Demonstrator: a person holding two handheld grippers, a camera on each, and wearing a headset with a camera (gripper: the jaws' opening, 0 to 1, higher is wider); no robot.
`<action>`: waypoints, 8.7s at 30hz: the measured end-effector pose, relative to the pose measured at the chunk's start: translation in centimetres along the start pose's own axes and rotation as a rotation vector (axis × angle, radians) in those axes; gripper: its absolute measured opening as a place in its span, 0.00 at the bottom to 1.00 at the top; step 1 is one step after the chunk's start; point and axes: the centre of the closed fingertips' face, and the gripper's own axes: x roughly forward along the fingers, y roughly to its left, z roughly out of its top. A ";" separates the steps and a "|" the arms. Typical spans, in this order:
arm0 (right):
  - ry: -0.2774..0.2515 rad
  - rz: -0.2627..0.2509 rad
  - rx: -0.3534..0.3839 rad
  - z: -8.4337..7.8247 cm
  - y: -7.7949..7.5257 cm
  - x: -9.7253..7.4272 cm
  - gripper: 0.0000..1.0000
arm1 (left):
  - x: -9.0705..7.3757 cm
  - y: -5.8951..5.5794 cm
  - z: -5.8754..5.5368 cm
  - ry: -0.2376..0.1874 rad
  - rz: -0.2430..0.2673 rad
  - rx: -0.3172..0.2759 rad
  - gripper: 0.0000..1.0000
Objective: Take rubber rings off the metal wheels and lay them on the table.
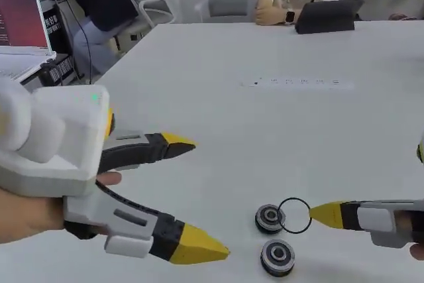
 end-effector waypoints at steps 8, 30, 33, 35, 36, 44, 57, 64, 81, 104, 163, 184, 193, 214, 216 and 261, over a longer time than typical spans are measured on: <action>-0.017 0.005 0.008 0.4 0.2 -0.3 0.00 | -2.5 0.2 -2.3 0.014 0.073 -0.053 0.89; -0.038 0.024 -0.103 2.9 3.5 -0.8 0.00 | -5.3 0.2 -5.2 0.000 0.162 -0.142 0.88; -0.034 0.048 -0.124 3.4 4.6 -0.6 0.00 | -5.2 0.0 -5.2 -0.002 0.159 -0.142 0.88; -0.025 0.060 -0.158 3.8 5.3 -0.3 0.00 | -5.2 0.0 -5.4 -0.001 0.161 -0.143 0.88; -0.015 0.064 -0.176 3.9 5.6 -0.2 0.00 | -5.2 0.0 -5.5 0.000 0.159 -0.144 0.88; 0.060 0.101 -0.295 4.3 7.4 1.4 0.00 | -5.1 -0.3 -5.3 -0.013 0.156 -0.145 0.88; 0.218 0.160 -0.435 2.1 8.9 4.9 0.00 | -5.1 -0.6 -4.7 -0.034 0.148 -0.150 0.90; 0.314 0.171 -0.479 -0.1 8.7 6.6 0.00 | -5.1 -0.8 -4.5 -0.036 0.139 -0.143 0.91; 0.424 0.168 -0.441 -3.2 6.7 10.3 0.00 | -5.3 -1.0 -4.3 -0.041 0.144 -0.144 0.91; 0.488 0.011 -0.550 -4.3 2.7 10.8 0.00 | -5.2 -1.2 -4.1 -0.048 0.157 -0.154 0.90; 0.196 0.044 -0.670 2.3 6.9 1.0 0.12 | -4.4 -1.6 -3.4 -0.019 0.095 -0.107 0.88; 0.117 -0.019 -0.499 -0.6 1.8 -1.6 0.20 | -2.9 -2.5 1.1 -0.075 0.058 -0.049 0.86; 0.150 0.015 -0.481 -2.9 1.7 -1.4 0.25 | -1.5 -2.8 2.7 -0.090 0.017 0.017 0.82; 0.173 0.041 -0.511 -2.6 1.2 -0.2 0.27 | 3.1 -2.8 6.1 -0.134 -0.116 0.111 0.63; 0.187 0.046 -0.526 -2.8 1.2 0.1 0.27 | 3.7 -2.7 6.0 -0.120 -0.128 0.124 0.60; 0.250 0.046 -0.659 -6.5 -0.7 4.1 0.28 | 12.5 -3.3 -6.2 0.131 -0.208 0.131 0.18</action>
